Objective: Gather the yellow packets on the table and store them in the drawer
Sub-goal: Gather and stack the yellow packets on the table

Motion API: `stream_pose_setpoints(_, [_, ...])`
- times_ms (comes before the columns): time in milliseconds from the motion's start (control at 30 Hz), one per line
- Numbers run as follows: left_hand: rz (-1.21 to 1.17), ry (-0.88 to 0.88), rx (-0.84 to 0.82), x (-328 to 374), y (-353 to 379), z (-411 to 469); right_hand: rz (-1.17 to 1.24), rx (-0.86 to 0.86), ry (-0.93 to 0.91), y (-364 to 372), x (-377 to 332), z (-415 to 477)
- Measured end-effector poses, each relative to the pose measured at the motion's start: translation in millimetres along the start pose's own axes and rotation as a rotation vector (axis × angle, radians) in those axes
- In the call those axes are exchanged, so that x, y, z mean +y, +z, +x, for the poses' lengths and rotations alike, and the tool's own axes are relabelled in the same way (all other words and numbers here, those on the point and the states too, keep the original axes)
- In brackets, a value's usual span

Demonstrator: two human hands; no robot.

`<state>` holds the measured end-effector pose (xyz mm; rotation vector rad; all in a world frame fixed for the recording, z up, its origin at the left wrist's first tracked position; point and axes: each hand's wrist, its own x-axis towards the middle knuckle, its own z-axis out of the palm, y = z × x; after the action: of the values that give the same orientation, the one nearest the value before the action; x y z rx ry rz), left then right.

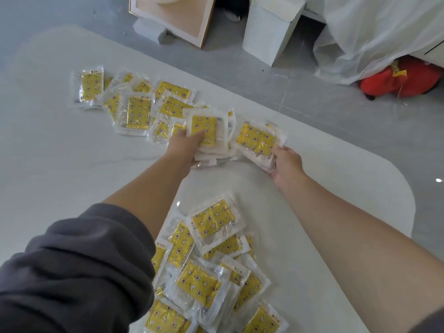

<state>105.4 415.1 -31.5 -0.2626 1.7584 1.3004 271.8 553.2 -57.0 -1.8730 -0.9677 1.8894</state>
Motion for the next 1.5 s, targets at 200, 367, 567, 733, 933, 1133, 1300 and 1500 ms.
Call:
stream_pose_setpoints(200, [0.656,0.012,0.022,-47,-14,-21,-0.379,-0.047,0.072,-20,36,-23])
stream_pose_setpoints(367, [1.144,0.252,-0.181,-98,-26,-52,-0.684,-0.173,-0.022,-37,75,-45])
stream_pose_setpoints(567, [1.458,0.359,-0.138,-116,-18,-55,-0.848,-0.22,-0.064,-40,101,-54])
stream_pose_setpoints(733, [1.101,0.18,-0.205,-111,-34,-56,-0.875,-0.274,-0.057,-40,107,-61])
stream_pose_setpoints(933, [0.93,0.169,-0.156,-112,-65,-54,-0.988,-0.416,-0.119,-33,111,-73])
stream_pose_setpoints(1133, [0.739,0.113,-0.094,-109,-88,-47,-1.18,-0.516,-0.154,-17,120,-75])
stream_pose_setpoints(1300, [0.544,0.047,-0.087,-108,-107,-46,-1.248,-0.532,-0.274,-20,115,-77])
stream_pose_setpoints(1500, [0.509,0.054,-0.181,-108,-116,-50,-0.927,-0.706,-0.185,-25,105,-76])
